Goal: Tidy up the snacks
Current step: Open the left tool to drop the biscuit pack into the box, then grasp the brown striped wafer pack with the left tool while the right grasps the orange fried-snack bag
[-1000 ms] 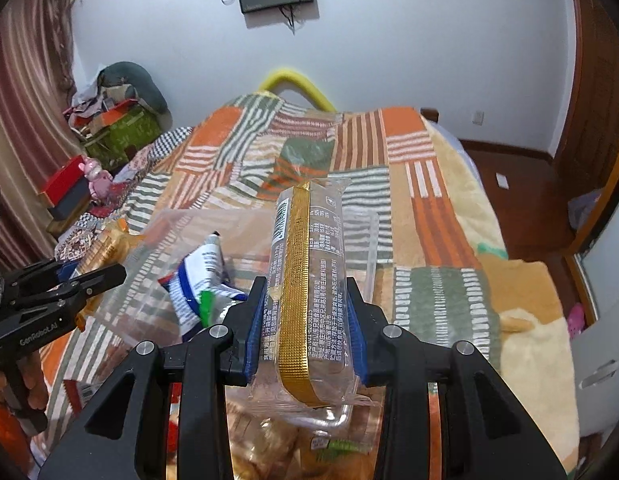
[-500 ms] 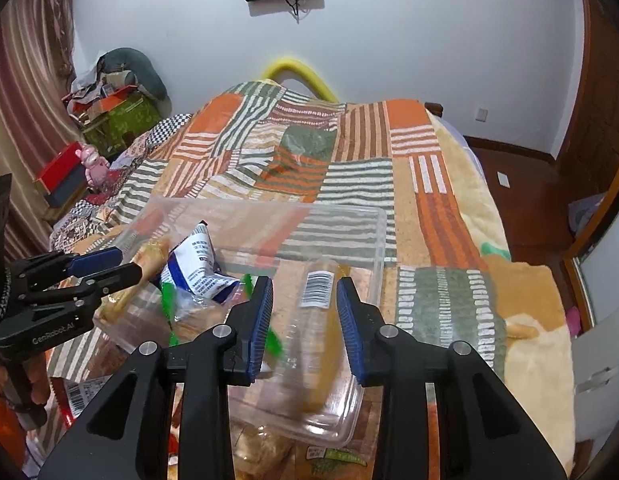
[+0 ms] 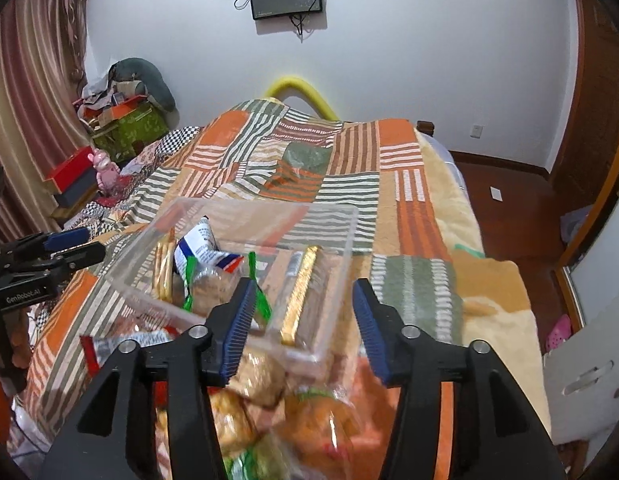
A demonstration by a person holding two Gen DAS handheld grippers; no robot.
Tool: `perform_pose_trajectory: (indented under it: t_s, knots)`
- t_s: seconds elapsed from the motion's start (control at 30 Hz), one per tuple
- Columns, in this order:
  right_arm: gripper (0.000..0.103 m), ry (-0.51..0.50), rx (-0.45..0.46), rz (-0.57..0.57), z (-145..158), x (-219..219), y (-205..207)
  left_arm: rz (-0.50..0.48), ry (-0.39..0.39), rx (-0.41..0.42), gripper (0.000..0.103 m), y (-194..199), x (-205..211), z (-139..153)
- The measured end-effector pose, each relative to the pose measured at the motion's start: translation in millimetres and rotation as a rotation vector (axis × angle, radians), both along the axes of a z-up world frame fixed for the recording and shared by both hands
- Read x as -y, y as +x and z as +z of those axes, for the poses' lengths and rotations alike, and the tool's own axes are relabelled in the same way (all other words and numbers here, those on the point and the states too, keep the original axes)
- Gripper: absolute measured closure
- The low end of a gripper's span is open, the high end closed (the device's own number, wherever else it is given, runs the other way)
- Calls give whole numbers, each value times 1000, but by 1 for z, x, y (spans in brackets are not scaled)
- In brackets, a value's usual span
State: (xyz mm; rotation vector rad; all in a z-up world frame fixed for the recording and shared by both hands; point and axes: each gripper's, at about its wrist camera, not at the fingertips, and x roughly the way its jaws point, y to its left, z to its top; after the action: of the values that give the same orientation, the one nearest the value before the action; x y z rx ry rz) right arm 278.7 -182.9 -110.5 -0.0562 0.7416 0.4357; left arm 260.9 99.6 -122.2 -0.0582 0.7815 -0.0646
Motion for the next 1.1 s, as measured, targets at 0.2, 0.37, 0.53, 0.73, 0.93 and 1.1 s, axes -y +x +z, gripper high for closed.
perform_pose_trajectory:
  t_s: [0.2, 0.37, 0.53, 0.73, 0.93, 1.1]
  knots:
    - [47, -4, 1, -28, -3, 22, -25, 27, 28, -47, 40, -34, -13, -17]
    - [46, 1, -31, -53, -14, 37, -38, 53, -9, -117, 40, -54, -23, -43]
    - [38, 11, -80, -70, -30, 42, -47, 57, -35, -183, 40, -68, -21, -71]
    - [27, 18, -125, -79, -47, 41, -45, 40, -50, -228, 40, -69, -13, -93]
    - [27, 37, -178, -68, -62, 31, -41, 19, -52, -254, 40, -57, -3, -109]
    - [27, 4, -195, -49, -76, 18, -40, 11, -50, -233, 40, -50, 2, -118]
